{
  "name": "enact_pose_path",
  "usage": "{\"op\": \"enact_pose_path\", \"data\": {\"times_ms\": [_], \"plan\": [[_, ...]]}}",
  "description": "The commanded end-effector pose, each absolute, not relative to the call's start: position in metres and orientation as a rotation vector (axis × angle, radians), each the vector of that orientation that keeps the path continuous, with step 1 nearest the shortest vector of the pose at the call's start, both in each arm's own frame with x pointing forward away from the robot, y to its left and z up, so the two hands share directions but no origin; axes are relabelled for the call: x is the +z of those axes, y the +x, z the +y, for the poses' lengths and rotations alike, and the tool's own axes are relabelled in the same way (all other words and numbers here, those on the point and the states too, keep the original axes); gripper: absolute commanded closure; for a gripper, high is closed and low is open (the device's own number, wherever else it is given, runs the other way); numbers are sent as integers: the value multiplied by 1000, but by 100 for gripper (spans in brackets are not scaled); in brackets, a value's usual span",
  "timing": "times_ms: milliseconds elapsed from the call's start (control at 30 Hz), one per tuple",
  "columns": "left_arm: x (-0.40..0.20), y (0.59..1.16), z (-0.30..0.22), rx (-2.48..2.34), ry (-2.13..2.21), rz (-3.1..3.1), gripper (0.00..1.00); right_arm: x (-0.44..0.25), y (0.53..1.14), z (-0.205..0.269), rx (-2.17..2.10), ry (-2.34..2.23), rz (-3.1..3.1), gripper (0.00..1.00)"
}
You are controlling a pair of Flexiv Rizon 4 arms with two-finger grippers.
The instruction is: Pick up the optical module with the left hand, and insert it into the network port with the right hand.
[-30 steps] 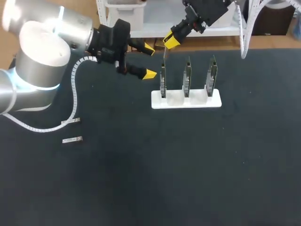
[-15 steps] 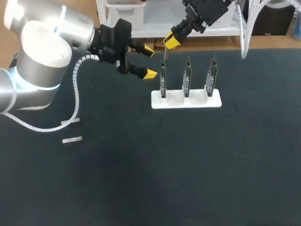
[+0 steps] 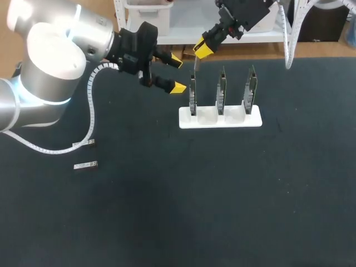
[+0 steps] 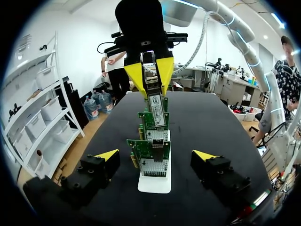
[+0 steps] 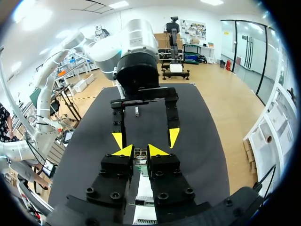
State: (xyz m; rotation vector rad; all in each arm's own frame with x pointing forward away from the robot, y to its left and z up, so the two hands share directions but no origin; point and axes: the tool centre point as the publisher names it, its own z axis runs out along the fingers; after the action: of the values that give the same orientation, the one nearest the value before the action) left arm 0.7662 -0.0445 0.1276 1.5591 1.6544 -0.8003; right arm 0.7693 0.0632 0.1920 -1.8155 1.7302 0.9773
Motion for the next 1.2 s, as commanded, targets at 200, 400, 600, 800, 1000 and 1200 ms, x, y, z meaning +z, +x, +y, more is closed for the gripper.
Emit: {"op": "enact_pose_path", "data": {"times_ms": [200, 400, 600, 800, 1000, 1200], "plan": [[128, 769, -45, -808, 1567, 1652, 0, 188, 767, 69, 962, -1876, 1733, 100], [128, 769, -45, -808, 1567, 1652, 0, 186, 766, 73, 948, -1902, 1750, 100], [128, 769, -45, -808, 1567, 1652, 0, 185, 765, 77, 913, -1928, 1775, 100], [128, 769, -45, -808, 1567, 1652, 0, 189, 763, 78, 877, -1947, 1794, 100], [128, 769, -45, -808, 1567, 1652, 0, 188, 759, 78, 856, -1940, 1819, 100], [128, 769, -45, -808, 1567, 1652, 0, 185, 757, 75, 850, -1931, 1834, 100]]}}
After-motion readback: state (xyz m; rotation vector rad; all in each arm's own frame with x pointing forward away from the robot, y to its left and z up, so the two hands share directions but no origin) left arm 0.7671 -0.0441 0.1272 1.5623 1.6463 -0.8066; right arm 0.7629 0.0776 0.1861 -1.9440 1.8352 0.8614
